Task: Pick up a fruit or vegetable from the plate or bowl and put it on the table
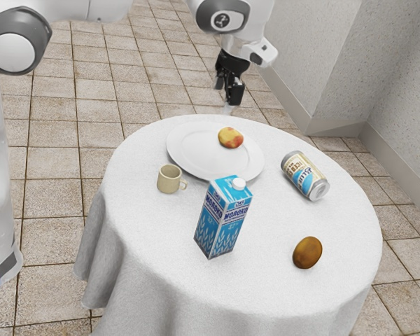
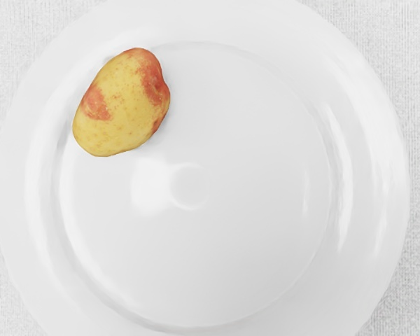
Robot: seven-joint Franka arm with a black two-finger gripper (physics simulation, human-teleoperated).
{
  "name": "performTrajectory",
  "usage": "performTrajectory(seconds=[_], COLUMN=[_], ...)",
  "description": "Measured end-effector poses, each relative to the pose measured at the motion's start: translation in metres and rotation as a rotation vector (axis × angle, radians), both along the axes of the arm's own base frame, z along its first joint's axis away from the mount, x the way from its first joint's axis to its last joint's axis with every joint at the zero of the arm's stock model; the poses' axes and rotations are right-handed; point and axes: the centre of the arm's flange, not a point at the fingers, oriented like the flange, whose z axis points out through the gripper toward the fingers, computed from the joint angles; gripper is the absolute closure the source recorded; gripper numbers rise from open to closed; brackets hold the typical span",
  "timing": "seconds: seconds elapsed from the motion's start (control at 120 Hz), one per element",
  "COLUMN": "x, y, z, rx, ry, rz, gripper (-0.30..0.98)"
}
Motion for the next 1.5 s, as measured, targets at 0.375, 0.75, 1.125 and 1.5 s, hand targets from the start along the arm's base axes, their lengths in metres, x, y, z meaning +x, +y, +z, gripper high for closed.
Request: performTrajectory(seconds=[0.375,0.75,1.125,1.5], x=[0.005,0.034,0.063,0.084], y=[0.02,0.087,0.084,0.068], z=[0.001,-0.041,-0.084,-0.115], rx=[0.012,0.01,0.053,0.079], ry=[-0.042,0.002,0.1,0.154], rz=[-0.005,-0.195,-0.473,-0.72], gripper=[0.0,0.0,0.0,0.0])
